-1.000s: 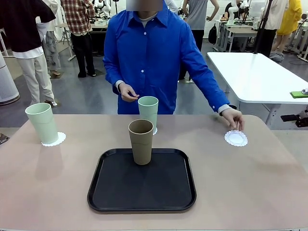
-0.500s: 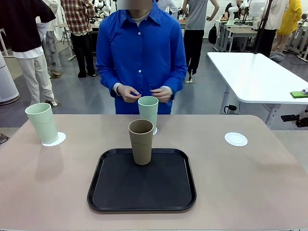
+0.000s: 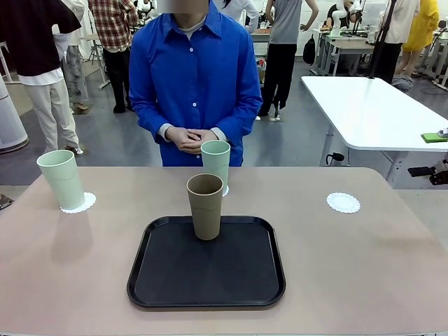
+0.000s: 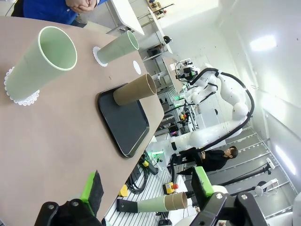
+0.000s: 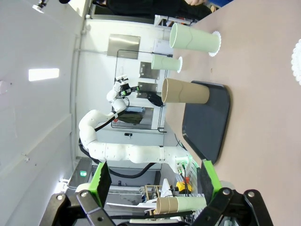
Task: Place coasters on the table and set cups on them.
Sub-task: Take one Reusable plastic cup from the Flat Tray and place it on a coaster set by the human.
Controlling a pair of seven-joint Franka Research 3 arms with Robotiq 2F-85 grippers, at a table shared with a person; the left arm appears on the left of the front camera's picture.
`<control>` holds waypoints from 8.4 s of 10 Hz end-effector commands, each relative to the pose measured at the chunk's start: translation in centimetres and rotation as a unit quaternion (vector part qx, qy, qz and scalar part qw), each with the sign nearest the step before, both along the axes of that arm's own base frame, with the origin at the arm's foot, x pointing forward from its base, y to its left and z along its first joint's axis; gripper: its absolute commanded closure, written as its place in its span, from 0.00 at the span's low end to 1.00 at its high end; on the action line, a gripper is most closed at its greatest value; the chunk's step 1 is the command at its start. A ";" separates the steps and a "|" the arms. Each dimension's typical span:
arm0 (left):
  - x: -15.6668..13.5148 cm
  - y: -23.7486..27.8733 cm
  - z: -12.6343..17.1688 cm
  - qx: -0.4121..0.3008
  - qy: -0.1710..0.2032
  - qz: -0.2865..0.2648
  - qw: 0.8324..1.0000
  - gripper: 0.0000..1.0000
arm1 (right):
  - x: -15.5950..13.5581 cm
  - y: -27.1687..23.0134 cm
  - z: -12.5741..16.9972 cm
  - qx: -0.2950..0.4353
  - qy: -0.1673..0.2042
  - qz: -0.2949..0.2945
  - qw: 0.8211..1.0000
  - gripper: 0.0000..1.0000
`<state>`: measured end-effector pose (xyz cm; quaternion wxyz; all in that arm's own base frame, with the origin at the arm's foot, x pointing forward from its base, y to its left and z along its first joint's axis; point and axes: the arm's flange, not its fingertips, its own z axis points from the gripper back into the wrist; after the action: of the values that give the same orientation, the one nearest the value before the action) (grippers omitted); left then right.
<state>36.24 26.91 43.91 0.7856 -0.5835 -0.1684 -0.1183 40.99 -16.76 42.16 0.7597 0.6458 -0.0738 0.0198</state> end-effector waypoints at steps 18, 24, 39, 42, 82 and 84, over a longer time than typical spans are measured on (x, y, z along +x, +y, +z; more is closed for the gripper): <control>0.0 0.4 0.3 -0.003 -0.002 -0.004 1.000 0.00 | 4.2 37.9 4.1 -0.458 -0.301 0.482 0.684 0.00; 0.0 0.4 0.3 -0.003 -0.002 -0.004 1.000 0.00 | 2.2 32.3 -3.3 -0.216 -0.486 0.317 0.785 0.00; 0.0 0.4 0.3 -0.003 -0.002 -0.004 1.000 0.00 | 0.8 31.4 -9.8 -0.024 -0.613 0.240 0.753 0.00; 0.0 0.4 0.3 -0.003 -0.002 -0.004 1.000 0.00 | 3.6 35.0 -12.0 -0.027 -0.624 0.189 0.758 0.00; 0.0 0.4 0.3 -0.003 -0.002 -0.004 1.000 0.00 | 8.1 43.6 -17.1 -0.009 -0.626 0.169 0.761 0.00; 0.0 0.4 0.3 -0.003 -0.002 -0.004 1.000 0.00 | 8.5 44.1 -17.3 -0.005 -0.625 0.171 0.761 0.00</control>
<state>36.33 27.05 43.95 0.7858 -0.5834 -0.1676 -0.1187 49.03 26.40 25.55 0.5352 0.4930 -0.4073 0.5519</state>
